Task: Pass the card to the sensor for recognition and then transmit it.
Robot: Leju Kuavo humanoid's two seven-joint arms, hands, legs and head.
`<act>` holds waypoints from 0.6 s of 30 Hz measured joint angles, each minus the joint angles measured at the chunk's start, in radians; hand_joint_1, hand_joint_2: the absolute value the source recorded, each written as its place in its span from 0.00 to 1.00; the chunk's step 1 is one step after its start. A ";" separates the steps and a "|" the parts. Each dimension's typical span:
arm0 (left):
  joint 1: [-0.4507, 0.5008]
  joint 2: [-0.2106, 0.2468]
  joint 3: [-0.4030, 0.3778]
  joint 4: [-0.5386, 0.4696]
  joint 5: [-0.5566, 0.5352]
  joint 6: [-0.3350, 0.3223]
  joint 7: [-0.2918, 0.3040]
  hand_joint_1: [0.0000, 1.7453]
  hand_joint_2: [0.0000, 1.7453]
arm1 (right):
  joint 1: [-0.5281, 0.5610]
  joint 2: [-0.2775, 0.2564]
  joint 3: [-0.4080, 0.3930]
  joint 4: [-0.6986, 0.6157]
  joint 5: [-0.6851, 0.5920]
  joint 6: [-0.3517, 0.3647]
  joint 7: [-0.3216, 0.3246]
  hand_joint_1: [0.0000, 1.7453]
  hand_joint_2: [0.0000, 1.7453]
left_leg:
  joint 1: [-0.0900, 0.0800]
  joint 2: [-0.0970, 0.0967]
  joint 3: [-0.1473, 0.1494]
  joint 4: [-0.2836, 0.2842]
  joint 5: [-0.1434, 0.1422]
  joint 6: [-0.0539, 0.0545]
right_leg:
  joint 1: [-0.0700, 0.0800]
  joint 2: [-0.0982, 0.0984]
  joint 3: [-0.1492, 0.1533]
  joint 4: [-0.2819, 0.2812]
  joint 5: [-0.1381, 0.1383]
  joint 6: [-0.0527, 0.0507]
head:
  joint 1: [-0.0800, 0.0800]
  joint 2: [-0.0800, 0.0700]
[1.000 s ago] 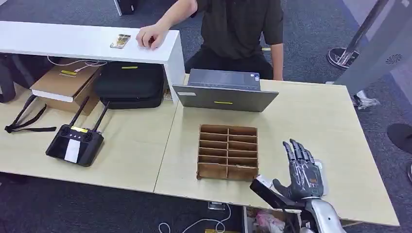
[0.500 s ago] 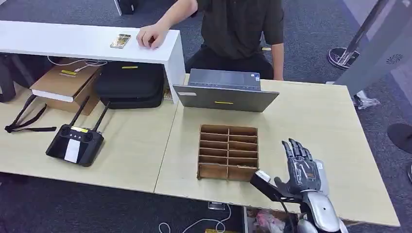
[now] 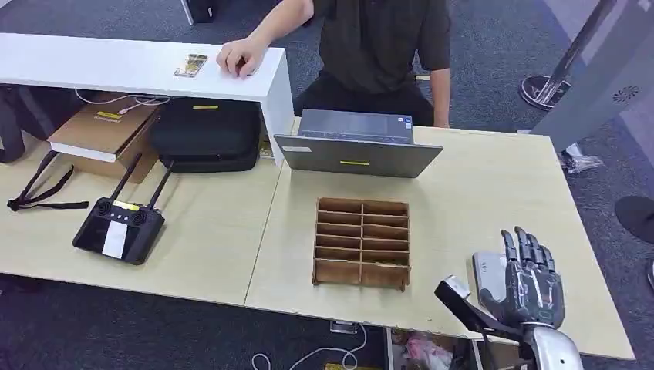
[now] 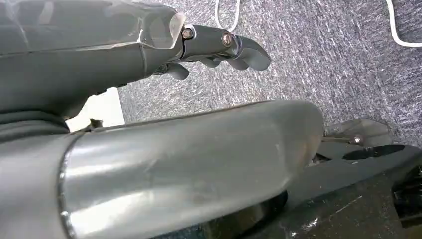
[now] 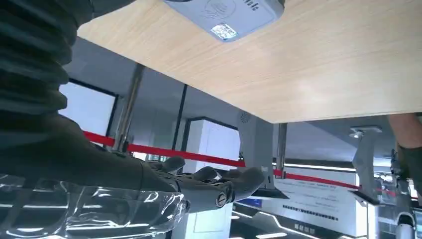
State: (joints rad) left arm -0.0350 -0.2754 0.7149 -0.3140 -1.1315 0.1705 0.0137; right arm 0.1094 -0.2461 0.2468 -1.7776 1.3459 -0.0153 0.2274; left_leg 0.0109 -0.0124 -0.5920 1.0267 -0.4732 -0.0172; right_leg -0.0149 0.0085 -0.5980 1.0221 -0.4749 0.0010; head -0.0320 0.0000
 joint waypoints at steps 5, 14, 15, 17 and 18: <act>0.000 -0.001 0.002 0.000 0.003 -0.004 0.000 0.00 0.00 | 0.048 0.019 0.013 -0.041 0.001 0.018 0.015 0.00 1.00 | 0.000 0.000 0.000 0.000 0.000 0.000 | 0.000 0.000 0.000 0.000 0.000 0.000 | 0.000 0.000; 0.000 -0.015 0.004 0.000 0.001 -0.005 0.002 0.00 0.00 | 0.072 0.062 0.105 -0.058 -0.003 0.047 0.058 0.00 1.00 | 0.000 0.000 0.000 0.000 0.000 0.000 | 0.000 0.000 0.000 0.000 -0.001 -0.001 | 0.000 0.000; -0.001 -0.016 0.004 0.000 0.002 -0.006 0.003 0.00 0.00 | 0.072 0.063 0.110 -0.058 -0.003 0.047 0.066 0.00 1.00 | 0.000 0.000 0.000 0.000 0.000 0.000 | 0.000 0.000 0.000 0.000 -0.001 -0.001 | 0.000 0.000; -0.001 -0.017 0.004 0.000 0.002 -0.008 0.006 0.00 0.00 | 0.073 0.065 0.118 -0.058 -0.004 0.046 0.081 0.00 1.00 | 0.000 0.000 0.000 0.000 0.000 0.000 | 0.000 0.000 0.000 0.000 -0.001 -0.001 | 0.000 0.000; -0.001 -0.018 0.004 0.000 0.002 -0.008 0.006 0.00 0.00 | 0.074 0.066 0.121 -0.058 -0.003 0.045 0.088 0.00 1.00 | 0.000 0.000 0.000 0.000 0.000 0.000 | 0.000 0.000 0.000 0.000 -0.001 -0.001 | 0.000 0.000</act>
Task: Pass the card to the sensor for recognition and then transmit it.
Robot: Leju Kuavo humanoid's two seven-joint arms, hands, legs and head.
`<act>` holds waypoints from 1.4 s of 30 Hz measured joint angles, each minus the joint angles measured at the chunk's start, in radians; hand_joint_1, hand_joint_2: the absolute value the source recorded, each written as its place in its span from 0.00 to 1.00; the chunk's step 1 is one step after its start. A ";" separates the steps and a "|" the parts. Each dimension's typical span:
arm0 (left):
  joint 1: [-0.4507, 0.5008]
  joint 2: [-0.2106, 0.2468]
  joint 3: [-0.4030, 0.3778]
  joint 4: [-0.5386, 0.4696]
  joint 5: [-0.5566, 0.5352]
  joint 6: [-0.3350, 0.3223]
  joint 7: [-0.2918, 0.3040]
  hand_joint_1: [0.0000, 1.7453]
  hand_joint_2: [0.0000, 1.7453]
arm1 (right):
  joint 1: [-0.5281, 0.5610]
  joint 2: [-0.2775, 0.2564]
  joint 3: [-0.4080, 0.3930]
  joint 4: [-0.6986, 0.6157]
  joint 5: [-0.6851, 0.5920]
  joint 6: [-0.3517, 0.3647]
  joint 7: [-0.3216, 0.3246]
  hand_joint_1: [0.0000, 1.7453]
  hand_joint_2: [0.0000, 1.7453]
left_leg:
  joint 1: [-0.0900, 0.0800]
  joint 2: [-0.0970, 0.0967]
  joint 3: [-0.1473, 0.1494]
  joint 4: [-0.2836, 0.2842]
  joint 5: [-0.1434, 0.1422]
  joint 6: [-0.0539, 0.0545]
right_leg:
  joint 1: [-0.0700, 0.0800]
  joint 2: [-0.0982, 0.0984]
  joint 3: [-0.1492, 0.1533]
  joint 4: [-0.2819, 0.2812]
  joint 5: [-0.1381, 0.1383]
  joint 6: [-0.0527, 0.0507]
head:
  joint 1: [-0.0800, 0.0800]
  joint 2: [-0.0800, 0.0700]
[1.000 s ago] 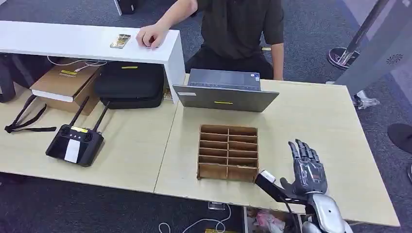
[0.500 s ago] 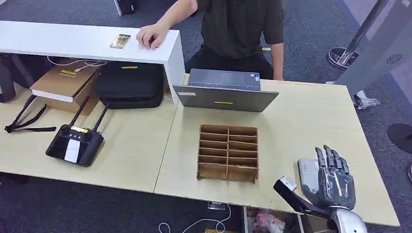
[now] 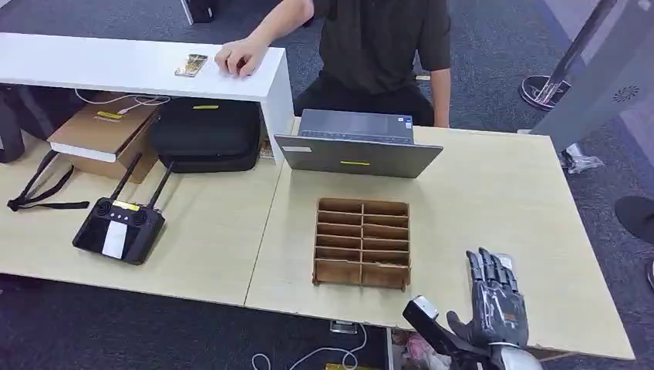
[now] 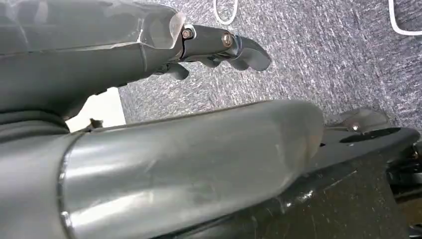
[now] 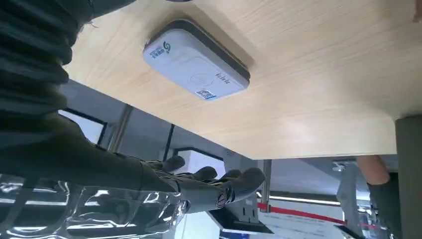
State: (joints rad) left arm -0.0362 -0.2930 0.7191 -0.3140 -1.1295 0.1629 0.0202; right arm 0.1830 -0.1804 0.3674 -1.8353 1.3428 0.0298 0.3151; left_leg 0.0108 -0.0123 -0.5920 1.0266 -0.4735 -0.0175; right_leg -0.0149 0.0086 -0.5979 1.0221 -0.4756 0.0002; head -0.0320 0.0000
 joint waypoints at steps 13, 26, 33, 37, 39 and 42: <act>0.000 -0.001 0.001 0.000 -0.004 -0.007 0.009 0.00 0.00 | 0.042 0.015 0.023 -0.031 0.005 -0.002 0.067 0.00 1.00 | 0.000 0.000 0.000 0.000 0.000 0.000 | 0.000 0.000 0.000 0.000 0.000 0.000 | 0.000 0.000; -0.009 -0.001 -0.019 -0.001 -0.038 -0.019 0.035 0.00 0.00 | -0.001 0.119 0.089 0.032 -0.005 -0.045 0.043 0.00 1.00 | 0.000 0.000 0.000 0.000 0.000 0.000 | 0.000 0.000 0.000 0.000 0.000 0.000 | 0.000 0.000; -0.020 -0.001 -0.026 -0.001 -0.027 -0.024 0.042 0.00 0.00 | -0.048 0.188 0.089 0.106 0.022 -0.063 -0.028 0.00 1.00 | 0.000 0.000 0.000 0.000 0.000 0.000 | 0.000 0.000 0.000 0.000 0.000 0.000 | 0.000 0.000; -0.022 -0.001 -0.026 -0.001 -0.015 -0.022 0.039 0.00 0.00 | -0.068 0.216 0.090 0.151 0.025 -0.063 -0.050 0.00 1.00 | 0.000 0.000 0.000 0.000 0.000 0.000 | 0.000 0.000 0.000 0.000 0.000 0.000 | 0.000 0.000; -0.022 -0.001 -0.026 -0.001 -0.011 -0.022 0.034 0.00 0.00 | -0.076 0.225 0.090 0.169 0.028 -0.063 -0.058 0.00 1.00 | 0.000 0.000 0.000 0.000 0.000 0.000 | 0.000 0.000 0.000 0.000 0.000 0.000 | 0.000 0.000; -0.023 -0.001 -0.026 -0.001 -0.011 -0.022 0.033 0.00 0.00 | -0.086 0.234 0.090 0.190 0.027 -0.067 -0.063 0.00 1.00 | 0.000 0.000 0.000 0.000 0.000 0.000 | 0.000 0.000 0.000 0.000 0.000 0.000 | 0.000 0.000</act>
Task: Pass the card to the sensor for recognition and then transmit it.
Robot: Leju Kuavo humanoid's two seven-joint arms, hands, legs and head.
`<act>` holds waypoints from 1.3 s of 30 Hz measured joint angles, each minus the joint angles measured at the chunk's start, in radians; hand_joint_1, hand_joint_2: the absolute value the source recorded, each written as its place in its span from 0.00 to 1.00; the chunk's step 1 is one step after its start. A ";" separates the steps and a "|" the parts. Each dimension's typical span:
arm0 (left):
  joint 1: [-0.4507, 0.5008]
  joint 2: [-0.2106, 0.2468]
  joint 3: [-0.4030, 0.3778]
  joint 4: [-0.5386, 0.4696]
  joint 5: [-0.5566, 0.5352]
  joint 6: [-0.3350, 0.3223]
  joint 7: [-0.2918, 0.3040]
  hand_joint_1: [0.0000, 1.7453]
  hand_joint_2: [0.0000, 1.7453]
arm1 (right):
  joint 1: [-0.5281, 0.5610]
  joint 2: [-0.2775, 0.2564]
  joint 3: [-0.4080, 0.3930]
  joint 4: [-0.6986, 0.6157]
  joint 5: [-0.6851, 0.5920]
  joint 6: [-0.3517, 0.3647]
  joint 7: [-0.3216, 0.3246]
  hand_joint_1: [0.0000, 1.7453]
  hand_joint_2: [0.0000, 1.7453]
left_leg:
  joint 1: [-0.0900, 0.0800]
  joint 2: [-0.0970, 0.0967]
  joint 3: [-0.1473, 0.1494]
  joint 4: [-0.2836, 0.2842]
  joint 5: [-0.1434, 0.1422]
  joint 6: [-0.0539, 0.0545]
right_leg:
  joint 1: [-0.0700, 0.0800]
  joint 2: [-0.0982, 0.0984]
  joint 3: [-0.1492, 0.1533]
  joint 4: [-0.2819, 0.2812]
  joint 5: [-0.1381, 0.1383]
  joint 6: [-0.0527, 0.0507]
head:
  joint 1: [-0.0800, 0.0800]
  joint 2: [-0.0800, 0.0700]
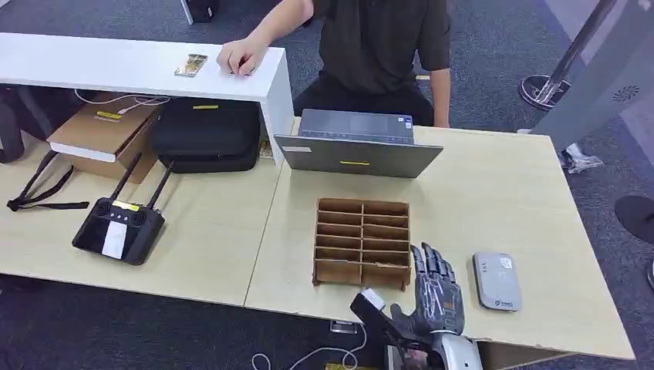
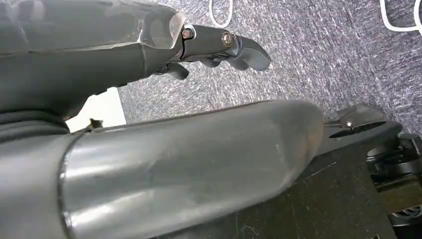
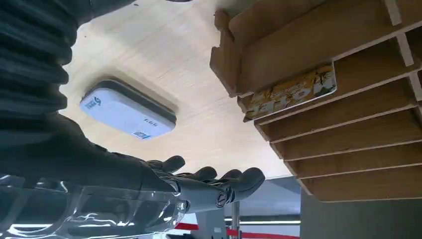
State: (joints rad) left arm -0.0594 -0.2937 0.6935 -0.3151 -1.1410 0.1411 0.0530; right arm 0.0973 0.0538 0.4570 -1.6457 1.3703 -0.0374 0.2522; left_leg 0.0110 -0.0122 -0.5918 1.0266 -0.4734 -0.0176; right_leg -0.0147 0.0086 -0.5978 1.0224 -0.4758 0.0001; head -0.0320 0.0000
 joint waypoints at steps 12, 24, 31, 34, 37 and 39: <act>-0.010 0.000 -0.018 0.000 0.003 0.003 0.000 0.00 0.00 | -0.036 0.031 0.003 0.061 0.010 -0.013 -0.040 0.00 1.00 | 0.000 0.000 0.000 0.000 0.000 0.000 | 0.000 0.000 0.000 0.000 0.000 0.000 | 0.000 0.000; -0.015 0.000 -0.042 0.000 0.009 0.003 -0.016 0.00 0.00 | -0.083 0.023 0.045 0.101 0.109 -0.037 -0.088 0.00 1.00 | 0.000 0.000 0.000 0.000 0.000 0.000 | 0.000 0.000 0.000 0.000 0.000 0.000 | 0.000 0.000; -0.014 0.003 -0.042 0.000 0.029 0.006 -0.027 0.00 0.00 | -0.095 0.014 0.051 0.118 0.099 -0.027 -0.098 0.00 1.00 | 0.000 0.000 0.000 0.000 0.000 0.000 | 0.000 0.000 0.000 0.000 0.000 0.000 | 0.000 0.000; -0.014 0.003 -0.042 0.000 0.030 0.008 -0.029 0.00 0.00 | -0.098 0.013 0.060 0.128 0.088 -0.026 -0.106 0.00 1.00 | 0.000 0.000 0.000 0.000 0.000 0.000 | 0.000 0.000 0.000 0.000 0.000 0.000 | 0.000 0.000; -0.014 0.003 -0.043 0.000 0.031 0.009 -0.030 0.00 0.00 | -0.107 0.013 0.073 0.140 0.087 -0.023 -0.116 0.00 1.00 | 0.000 0.000 0.000 0.000 0.000 0.000 | 0.000 0.000 0.000 0.000 0.000 0.000 | 0.000 0.000; -0.014 0.003 -0.047 0.000 0.031 0.008 -0.030 0.00 0.00 | -0.118 0.010 0.085 0.151 0.093 -0.019 -0.130 0.00 1.00 | 0.000 0.000 0.000 0.000 0.000 0.000 | 0.000 0.000 0.000 0.000 0.000 0.000 | 0.000 0.000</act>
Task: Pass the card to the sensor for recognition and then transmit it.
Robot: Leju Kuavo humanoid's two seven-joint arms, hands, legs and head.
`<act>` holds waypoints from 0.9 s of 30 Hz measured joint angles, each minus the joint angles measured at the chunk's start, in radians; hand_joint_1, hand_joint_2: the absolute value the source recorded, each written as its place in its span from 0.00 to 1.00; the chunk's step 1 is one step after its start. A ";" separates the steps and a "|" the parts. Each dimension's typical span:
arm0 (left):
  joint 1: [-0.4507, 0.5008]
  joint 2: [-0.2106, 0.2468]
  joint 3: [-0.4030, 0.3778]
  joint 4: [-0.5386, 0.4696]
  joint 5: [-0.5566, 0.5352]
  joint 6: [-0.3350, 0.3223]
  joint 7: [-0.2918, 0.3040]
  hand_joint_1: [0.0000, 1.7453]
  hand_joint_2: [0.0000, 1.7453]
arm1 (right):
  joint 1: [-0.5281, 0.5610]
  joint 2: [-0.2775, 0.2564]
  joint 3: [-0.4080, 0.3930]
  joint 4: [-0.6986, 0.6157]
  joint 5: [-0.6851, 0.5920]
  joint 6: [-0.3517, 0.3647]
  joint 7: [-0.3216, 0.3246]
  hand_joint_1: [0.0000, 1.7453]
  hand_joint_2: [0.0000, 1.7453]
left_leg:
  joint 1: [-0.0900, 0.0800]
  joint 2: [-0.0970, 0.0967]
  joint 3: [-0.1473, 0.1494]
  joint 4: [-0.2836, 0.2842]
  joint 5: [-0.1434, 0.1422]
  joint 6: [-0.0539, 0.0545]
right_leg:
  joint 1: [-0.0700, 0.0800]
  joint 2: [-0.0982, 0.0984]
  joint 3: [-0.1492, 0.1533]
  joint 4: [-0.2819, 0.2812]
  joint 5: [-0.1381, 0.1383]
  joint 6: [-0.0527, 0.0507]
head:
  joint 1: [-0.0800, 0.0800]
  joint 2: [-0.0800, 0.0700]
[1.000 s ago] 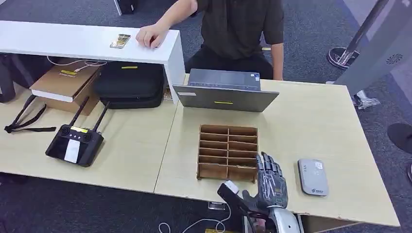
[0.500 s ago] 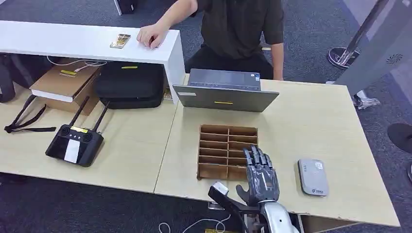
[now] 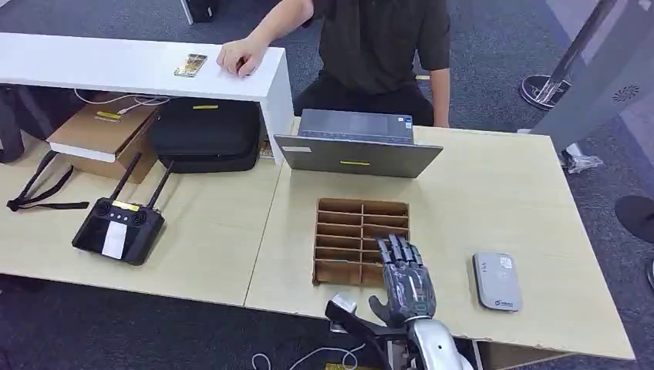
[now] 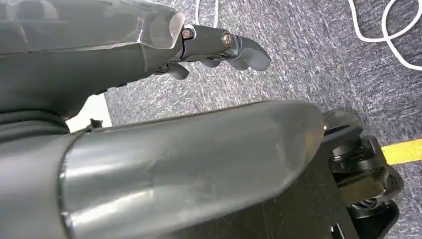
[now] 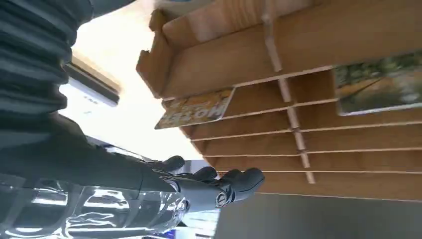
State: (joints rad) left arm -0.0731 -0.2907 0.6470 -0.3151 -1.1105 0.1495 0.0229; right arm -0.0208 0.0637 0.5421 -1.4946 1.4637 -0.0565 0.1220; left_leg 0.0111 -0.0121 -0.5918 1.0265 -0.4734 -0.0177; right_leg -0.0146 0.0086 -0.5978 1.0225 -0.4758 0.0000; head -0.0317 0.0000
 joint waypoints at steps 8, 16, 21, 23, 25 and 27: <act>-0.001 0.006 -0.018 0.002 0.017 -0.004 -0.005 0.00 0.00 | -0.074 -0.029 0.054 0.085 -0.008 -0.009 -0.043 0.00 1.00 | 0.000 0.000 0.000 0.000 0.000 0.000 | 0.000 0.000 0.000 0.000 0.000 0.000 | 0.000 0.000; 0.001 0.010 -0.023 0.004 0.032 -0.002 -0.010 0.00 0.00 | -0.116 -0.053 0.071 0.113 -0.024 -0.020 -0.045 0.00 1.00 | 0.000 0.000 0.000 0.000 0.000 0.000 | 0.000 0.000 0.000 0.000 0.000 0.000 | 0.000 0.000; 0.002 0.011 -0.030 0.005 0.031 0.000 -0.013 0.00 0.00 | -0.121 -0.071 0.074 0.113 -0.028 -0.021 -0.041 0.00 1.00 | 0.000 0.000 0.000 0.000 0.000 0.000 | 0.000 0.000 0.000 0.000 0.000 0.000 | 0.000 0.000; 0.002 0.011 -0.034 0.007 0.031 0.002 -0.013 0.00 0.00 | -0.121 -0.080 0.075 0.112 -0.029 -0.021 -0.038 0.00 1.00 | 0.000 0.000 0.000 0.000 0.000 0.000 | 0.000 0.000 0.000 0.000 0.000 0.000 | 0.000 0.000; 0.003 0.011 -0.037 0.008 0.033 0.003 -0.013 0.00 0.00 | -0.121 -0.090 0.077 0.105 -0.029 -0.021 -0.027 0.00 1.00 | 0.000 0.000 0.000 0.000 0.000 0.000 | 0.000 0.000 0.000 0.000 0.000 0.000 | 0.000 0.000; 0.003 0.012 -0.039 0.008 0.041 0.003 -0.014 0.00 0.00 | -0.116 -0.100 0.078 0.090 -0.031 -0.021 -0.012 0.00 1.00 | 0.000 0.000 0.000 0.000 0.000 0.000 | 0.000 0.000 0.000 0.000 0.000 0.000 | 0.000 0.000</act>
State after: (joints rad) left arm -0.0699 -0.2789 0.6077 -0.3067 -1.0697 0.1530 0.0088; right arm -0.1371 -0.0366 0.6199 -1.4046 1.4324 -0.0778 0.1099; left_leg 0.0110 -0.0123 -0.5919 1.0266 -0.4734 -0.0176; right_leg -0.0148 0.0086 -0.5978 1.0223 -0.4758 0.0000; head -0.0317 0.0000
